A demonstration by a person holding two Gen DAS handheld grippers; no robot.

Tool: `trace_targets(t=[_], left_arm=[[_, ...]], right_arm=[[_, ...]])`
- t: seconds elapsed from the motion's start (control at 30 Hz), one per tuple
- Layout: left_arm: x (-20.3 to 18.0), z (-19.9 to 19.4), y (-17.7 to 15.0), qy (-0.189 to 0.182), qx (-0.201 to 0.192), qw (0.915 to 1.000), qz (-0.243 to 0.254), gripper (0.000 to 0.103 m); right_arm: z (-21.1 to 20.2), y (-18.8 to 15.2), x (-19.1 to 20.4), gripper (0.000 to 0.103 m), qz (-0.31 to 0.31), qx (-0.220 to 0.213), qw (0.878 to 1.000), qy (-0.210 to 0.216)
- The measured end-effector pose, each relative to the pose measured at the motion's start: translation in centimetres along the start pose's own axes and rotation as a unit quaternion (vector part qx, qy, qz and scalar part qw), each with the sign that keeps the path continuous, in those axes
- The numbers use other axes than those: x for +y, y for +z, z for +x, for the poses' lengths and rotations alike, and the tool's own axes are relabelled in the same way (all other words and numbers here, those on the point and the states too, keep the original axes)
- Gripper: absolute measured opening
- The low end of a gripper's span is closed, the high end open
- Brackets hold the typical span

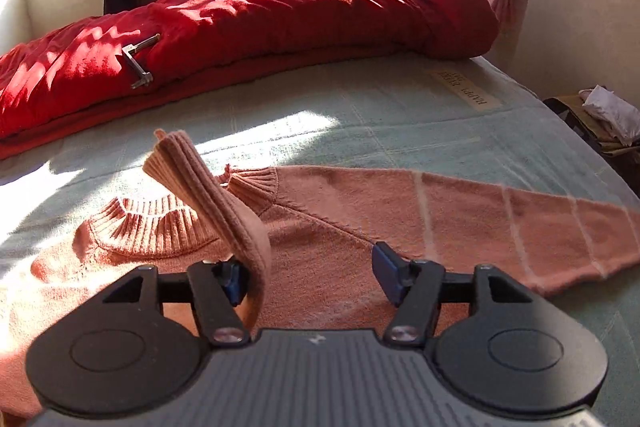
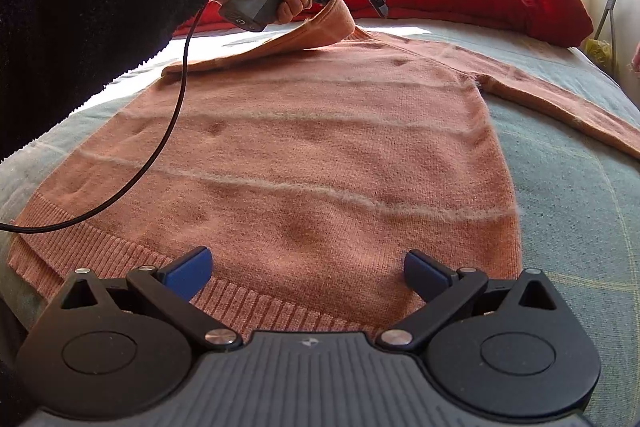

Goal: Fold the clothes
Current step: 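Open the left gripper to lay the cuff beside the collar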

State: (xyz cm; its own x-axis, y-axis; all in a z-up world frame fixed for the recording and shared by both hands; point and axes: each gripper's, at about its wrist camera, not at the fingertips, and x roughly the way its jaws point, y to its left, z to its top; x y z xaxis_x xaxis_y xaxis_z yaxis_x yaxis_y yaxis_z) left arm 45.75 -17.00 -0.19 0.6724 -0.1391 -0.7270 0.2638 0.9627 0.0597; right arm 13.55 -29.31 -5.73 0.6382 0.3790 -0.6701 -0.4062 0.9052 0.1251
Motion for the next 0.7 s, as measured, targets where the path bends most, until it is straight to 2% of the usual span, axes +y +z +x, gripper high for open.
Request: trace_targets(t=[0.13,0.27,0.37,0.53,0.7], left_arm=[[-2.3,0.4,-0.5,0.023,0.006,0.9971,0.072,0.064],[-3.8,0.3,-0.7,0.015,0.002,0.9936,0.112,0.072],[-4.7,0.0,-0.6,0.006,-0.005,0.9904,0.138,0.072],[-3.6,-1.4,-0.3,-0.020,-0.005,0.9931,0.115,0.073],[1.0,-4.6,-0.8,-0.044,0.008,0.9969,0.065,0.073]], right_arm=[[0.0,0.0,0.0,0.103,0.000,0.000,1.000,0.000],[-0.1,-0.1,-0.1,0.103,0.002,0.000,1.000,-0.001],[-0.1,-0.2,-0.3,0.103,0.005,0.000,1.000,-0.001],[-0.1,-0.2,-0.3,0.103,0.006,0.001,1.000,-0.003],[-0.2,0.5,-0.2,0.103,0.019,-0.001,1.000,0.000]])
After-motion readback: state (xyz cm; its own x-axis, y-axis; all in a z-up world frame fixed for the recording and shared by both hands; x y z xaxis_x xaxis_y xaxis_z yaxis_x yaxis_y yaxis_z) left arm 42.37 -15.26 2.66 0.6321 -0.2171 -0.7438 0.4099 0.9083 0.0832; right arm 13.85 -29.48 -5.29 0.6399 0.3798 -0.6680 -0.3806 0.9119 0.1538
